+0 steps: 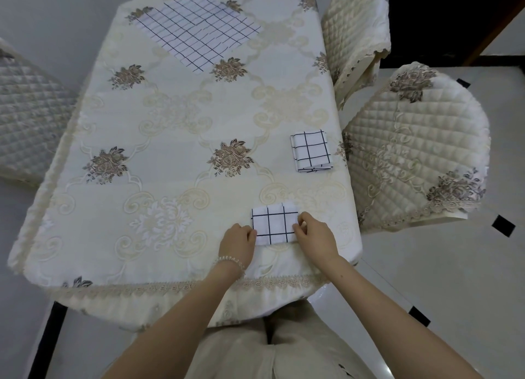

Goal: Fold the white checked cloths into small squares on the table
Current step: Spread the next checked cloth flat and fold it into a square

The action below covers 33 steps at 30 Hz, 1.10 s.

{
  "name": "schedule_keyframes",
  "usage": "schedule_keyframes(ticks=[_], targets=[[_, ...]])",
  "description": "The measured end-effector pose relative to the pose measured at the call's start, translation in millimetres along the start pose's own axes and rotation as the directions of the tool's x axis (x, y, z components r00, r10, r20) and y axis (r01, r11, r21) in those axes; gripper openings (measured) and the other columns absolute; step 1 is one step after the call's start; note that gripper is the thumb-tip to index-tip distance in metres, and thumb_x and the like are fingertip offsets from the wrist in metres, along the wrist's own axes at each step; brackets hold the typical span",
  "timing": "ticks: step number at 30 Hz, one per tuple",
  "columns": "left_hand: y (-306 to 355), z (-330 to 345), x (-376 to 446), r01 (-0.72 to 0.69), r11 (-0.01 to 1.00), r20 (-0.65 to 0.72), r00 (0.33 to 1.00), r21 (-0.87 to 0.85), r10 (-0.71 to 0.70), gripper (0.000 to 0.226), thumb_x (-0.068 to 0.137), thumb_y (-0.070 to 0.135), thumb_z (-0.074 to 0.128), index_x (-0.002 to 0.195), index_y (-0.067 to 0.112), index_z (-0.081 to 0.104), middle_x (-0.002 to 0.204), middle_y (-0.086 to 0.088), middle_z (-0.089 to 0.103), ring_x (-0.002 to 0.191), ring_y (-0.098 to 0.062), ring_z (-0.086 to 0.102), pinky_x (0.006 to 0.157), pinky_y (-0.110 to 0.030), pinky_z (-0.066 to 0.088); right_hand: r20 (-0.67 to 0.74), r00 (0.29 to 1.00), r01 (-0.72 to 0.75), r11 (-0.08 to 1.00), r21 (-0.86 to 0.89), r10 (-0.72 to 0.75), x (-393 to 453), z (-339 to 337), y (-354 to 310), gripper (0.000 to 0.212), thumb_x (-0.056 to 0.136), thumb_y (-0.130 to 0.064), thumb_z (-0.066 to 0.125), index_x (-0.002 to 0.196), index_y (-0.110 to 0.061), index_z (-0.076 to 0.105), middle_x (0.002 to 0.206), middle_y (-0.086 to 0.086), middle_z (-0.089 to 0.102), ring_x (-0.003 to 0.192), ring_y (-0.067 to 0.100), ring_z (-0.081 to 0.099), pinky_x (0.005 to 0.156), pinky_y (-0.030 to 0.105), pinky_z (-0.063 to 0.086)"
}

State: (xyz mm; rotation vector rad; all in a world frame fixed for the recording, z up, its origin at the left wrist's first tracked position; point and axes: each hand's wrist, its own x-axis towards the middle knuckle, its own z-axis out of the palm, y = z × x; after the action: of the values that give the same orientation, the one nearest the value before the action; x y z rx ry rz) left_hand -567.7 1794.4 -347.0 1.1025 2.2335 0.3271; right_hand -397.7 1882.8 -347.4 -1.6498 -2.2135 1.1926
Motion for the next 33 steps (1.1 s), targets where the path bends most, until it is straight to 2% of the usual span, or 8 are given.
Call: schedule_keyframes(ticks=[8, 18, 20, 23, 25, 27, 30, 33], targets=[[8.1, 2.1, -1.5, -0.033, 0.955, -0.006, 0.999, 0.294, 0.037, 0.028, 0.101, 0.018, 0.03, 0.103, 0.007, 0.056, 0.106, -0.009, 0.053, 0.095, -0.025, 0.055, 0.077, -0.03, 0.04, -0.002, 1.0, 0.02, 0.993, -0.115, -0.021, 10.3, 3.5, -2.9, 0.013, 0.097, -0.024, 0.044, 0.092, -0.013, 0.046, 0.059, -0.001, 0.048, 0.055, 0.019, 0.046, 0.053, 0.034, 0.037], [15.7, 2.7, -7.2, -0.02, 0.894, -0.017, 0.999, 0.448, 0.031, 0.016, 0.099, 0.009, 0.038, 0.109, 0.008, 0.05, 0.11, -0.007, 0.053, 0.095, -0.023, 0.058, 0.07, -0.029, 0.043, -0.205, 0.978, -0.063, 0.994, -0.086, 0.045, 10.7, 20.4, -0.8, 0.02, 0.093, -0.029, 0.054, 0.085, -0.011, 0.051, 0.081, 0.003, 0.055, 0.085, 0.02, 0.044, 0.063, 0.032, 0.038], [15.4, 2.5, -8.6, -0.05, 0.899, -0.091, 0.991, 0.435, 0.1, 0.012, 0.096, 0.007, 0.045, 0.105, 0.004, 0.053, 0.105, -0.01, 0.052, 0.091, -0.026, 0.056, 0.068, -0.032, 0.044, -0.216, 0.975, -0.074, 0.996, -0.047, 0.062, 10.6, 21.2, -1.1, 0.019, 0.093, -0.027, 0.056, 0.084, -0.011, 0.053, 0.08, 0.002, 0.056, 0.085, 0.02, 0.045, 0.064, 0.032, 0.039], [11.0, 7.5, -5.3, -0.296, 0.822, -0.143, 0.901, 0.487, 0.409, 0.027, 0.072, 0.002, 0.071, 0.097, 0.008, 0.062, 0.094, -0.009, 0.057, 0.08, -0.026, 0.056, 0.063, -0.032, 0.045, -0.224, 0.972, -0.076, 0.997, -0.015, 0.071, 10.2, 21.3, -1.8, 0.019, 0.092, -0.027, 0.058, 0.084, -0.011, 0.054, 0.078, 0.001, 0.057, 0.085, 0.019, 0.045, 0.065, 0.033, 0.04], [8.9, 9.3, -2.5, -0.432, 0.758, -0.059, 0.85, 0.489, 0.523, 0.045, 0.073, 0.004, 0.065, 0.117, 0.009, 0.06, 0.116, -0.01, 0.061, 0.103, -0.028, 0.06, 0.083, -0.037, 0.05, -0.23, 0.97, -0.079, 0.997, -0.016, 0.073, 10.2, 21.2, -2.2, 0.018, 0.092, -0.027, 0.058, 0.084, -0.011, 0.054, 0.077, 0.001, 0.057, 0.084, 0.019, 0.045, 0.065, 0.033, 0.041], [8.5, 4.5, -0.4, -0.448, 0.706, 0.014, 0.849, 0.548, 0.528, 0.05, 0.086, 0.015, 0.049, 0.135, 0.01, 0.049, 0.14, -0.007, 0.049, 0.129, -0.027, 0.047, 0.107, -0.043, 0.037, -0.225, 0.971, -0.081, 0.997, -0.013, 0.076, 10.2, 21.7, -2.3, 0.018, 0.092, -0.027, 0.058, 0.084, -0.012, 0.054, 0.078, 0.001, 0.057, 0.085, 0.019, 0.045, 0.066, 0.034, 0.041], [-3.7, 4.4, 6.4, -0.365, 0.71, 0.084, 0.913, 0.602, 0.398, 0.053, 0.095, 0.031, 0.025, 0.139, 0.009, 0.044, 0.147, -0.006, 0.042, 0.136, -0.025, 0.038, 0.111, -0.044, 0.022, -0.22, 0.972, -0.085, 0.996, -0.009, 0.081, 9.8, 20.7, -3.6, 0.018, 0.092, -0.026, 0.058, 0.083, -0.012, 0.053, 0.077, 0.001, 0.057, 0.085, 0.019, 0.045, 0.064, 0.031, 0.038], [-19.1, 8.3, 8.3, -0.342, 0.728, 0.129, 0.934, 0.594, 0.334, 0.059, 0.095, 0.039, 0.022, 0.14, 0.006, 0.041, 0.147, -0.009, 0.04, 0.136, -0.026, 0.038, 0.109, -0.044, 0.021, -0.227, 0.971, -0.075, 0.997, -0.02, 0.069, 9.7, 21.2, -3.2, 0.018, 0.092, -0.026, 0.058, 0.083, -0.011, 0.053, 0.076, 0.001, 0.056, 0.084, 0.019, 0.045, 0.062, 0.029, 0.034]])
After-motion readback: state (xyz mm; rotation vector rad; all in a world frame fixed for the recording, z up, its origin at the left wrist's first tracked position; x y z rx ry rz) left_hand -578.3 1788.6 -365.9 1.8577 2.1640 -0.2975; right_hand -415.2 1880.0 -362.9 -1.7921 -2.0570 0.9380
